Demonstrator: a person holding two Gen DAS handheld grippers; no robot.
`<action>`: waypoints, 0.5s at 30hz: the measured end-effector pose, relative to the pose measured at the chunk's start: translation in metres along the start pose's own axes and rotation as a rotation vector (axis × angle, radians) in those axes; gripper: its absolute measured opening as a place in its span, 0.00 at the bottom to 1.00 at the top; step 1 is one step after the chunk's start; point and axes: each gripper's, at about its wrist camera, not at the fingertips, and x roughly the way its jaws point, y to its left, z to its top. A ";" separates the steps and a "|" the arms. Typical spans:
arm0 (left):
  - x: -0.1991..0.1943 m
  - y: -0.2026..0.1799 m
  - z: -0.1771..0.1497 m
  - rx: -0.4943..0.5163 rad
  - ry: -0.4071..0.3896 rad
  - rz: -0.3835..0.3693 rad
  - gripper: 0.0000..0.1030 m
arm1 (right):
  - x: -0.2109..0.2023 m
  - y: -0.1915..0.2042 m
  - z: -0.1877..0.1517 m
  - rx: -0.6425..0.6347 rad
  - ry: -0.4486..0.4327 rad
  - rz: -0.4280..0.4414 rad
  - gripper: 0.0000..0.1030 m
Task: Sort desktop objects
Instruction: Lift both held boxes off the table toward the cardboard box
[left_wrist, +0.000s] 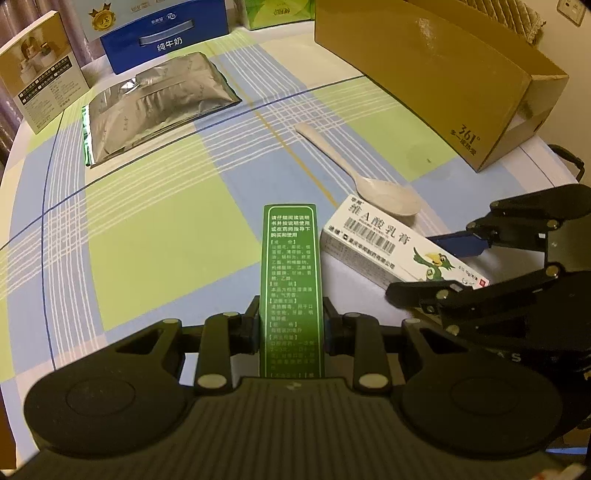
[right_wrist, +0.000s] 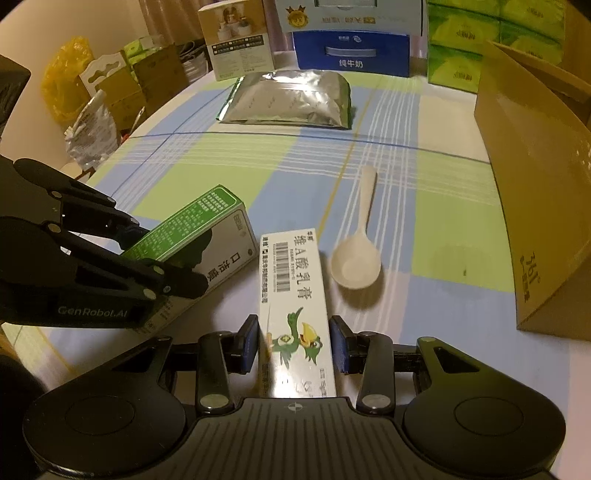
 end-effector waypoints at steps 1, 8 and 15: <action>0.000 0.001 0.000 -0.004 -0.001 -0.001 0.25 | 0.001 0.001 0.001 -0.006 -0.003 -0.003 0.36; 0.003 0.003 0.000 -0.023 0.000 -0.010 0.25 | 0.004 0.004 0.001 -0.027 -0.014 -0.013 0.36; 0.005 0.002 -0.001 -0.031 0.005 -0.003 0.25 | 0.005 0.009 -0.001 -0.057 -0.025 -0.036 0.35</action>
